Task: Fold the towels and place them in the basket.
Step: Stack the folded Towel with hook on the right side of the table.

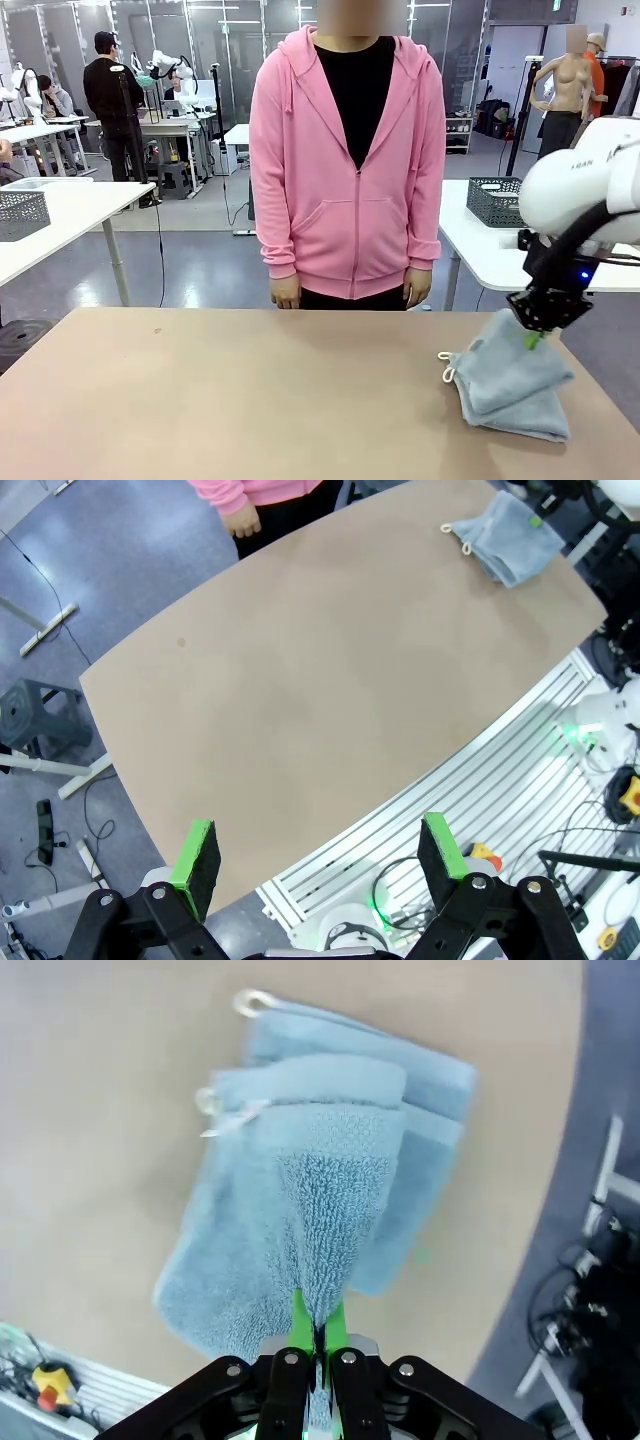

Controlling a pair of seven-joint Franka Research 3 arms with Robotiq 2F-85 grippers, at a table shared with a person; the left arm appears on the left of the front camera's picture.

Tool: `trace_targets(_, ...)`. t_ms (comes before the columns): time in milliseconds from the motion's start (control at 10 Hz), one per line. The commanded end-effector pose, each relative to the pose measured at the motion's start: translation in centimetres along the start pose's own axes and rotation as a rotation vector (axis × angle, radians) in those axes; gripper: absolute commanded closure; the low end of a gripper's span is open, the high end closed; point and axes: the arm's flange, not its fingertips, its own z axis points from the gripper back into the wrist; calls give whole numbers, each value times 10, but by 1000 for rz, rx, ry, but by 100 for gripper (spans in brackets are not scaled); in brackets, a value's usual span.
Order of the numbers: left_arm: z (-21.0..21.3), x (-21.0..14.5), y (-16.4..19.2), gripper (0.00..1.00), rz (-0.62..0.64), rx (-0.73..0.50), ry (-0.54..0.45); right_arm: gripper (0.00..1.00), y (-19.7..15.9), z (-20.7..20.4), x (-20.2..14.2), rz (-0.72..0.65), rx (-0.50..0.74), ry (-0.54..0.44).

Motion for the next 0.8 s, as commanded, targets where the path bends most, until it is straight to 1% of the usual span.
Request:
trace_targets(0,-1,1,0,0,-6,-3,-9,95,-4,-10,0,-96,-113,41)
trace_targets(100,-1,1,0,0,-6,-3,-9,95,-11,-18,2,-122,-145,42)
trace_targets(200,-1,1,0,0,-6,-3,-9,76,-14,-28,3,-134,-152,57)
trace_targets(300,-1,1,0,0,-6,-3,-9,71,-15,-37,5,-138,-156,66)
trace_targets(400,-1,1,0,0,-6,-3,-9,47,-17,-41,5,-139,-155,72)
trace_targets(500,-1,1,0,0,-6,-3,-9,38,-19,-43,6,-146,-158,77)
trace_targets(600,-1,1,0,0,-6,-3,-9,13,-20,-46,6,-150,-164,85)
trace_targets(700,-1,1,0,0,-6,-3,-9,4,-20,-47,7,-150,-164,89)
